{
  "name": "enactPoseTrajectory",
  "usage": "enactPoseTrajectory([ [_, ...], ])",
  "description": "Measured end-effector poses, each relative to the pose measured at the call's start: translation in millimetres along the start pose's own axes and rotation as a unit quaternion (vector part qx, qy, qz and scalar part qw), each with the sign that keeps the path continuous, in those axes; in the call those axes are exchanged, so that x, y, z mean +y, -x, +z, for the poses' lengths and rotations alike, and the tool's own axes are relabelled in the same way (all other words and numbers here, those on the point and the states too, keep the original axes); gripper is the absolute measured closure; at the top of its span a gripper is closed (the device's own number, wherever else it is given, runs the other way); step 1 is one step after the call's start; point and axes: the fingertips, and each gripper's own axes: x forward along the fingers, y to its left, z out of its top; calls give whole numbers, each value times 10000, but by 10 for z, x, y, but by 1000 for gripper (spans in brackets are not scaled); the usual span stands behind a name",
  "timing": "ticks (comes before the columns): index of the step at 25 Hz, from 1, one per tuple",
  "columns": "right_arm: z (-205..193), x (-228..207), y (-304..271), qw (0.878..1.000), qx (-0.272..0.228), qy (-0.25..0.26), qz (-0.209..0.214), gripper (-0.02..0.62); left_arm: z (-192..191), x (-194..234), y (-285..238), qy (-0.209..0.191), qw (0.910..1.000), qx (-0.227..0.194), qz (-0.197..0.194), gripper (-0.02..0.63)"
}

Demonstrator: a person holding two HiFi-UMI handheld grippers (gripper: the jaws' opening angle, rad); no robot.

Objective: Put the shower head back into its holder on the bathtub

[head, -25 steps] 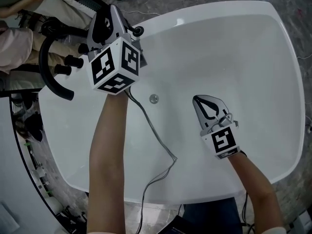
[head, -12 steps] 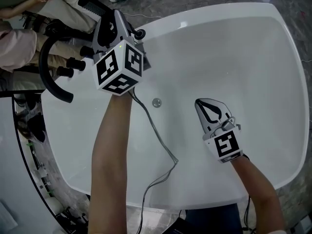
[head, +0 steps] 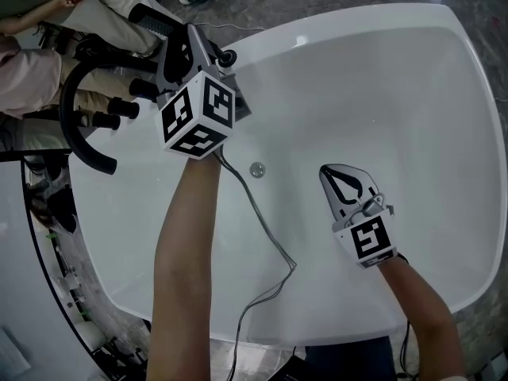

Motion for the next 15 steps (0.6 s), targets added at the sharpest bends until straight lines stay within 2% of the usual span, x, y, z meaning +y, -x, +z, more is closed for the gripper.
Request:
enactPoseTrajectory([
  [15, -142, -15, -56, 9999, 122, -30, -6, 589, -241, 87, -56, 209, 9997, 149, 41, 485],
])
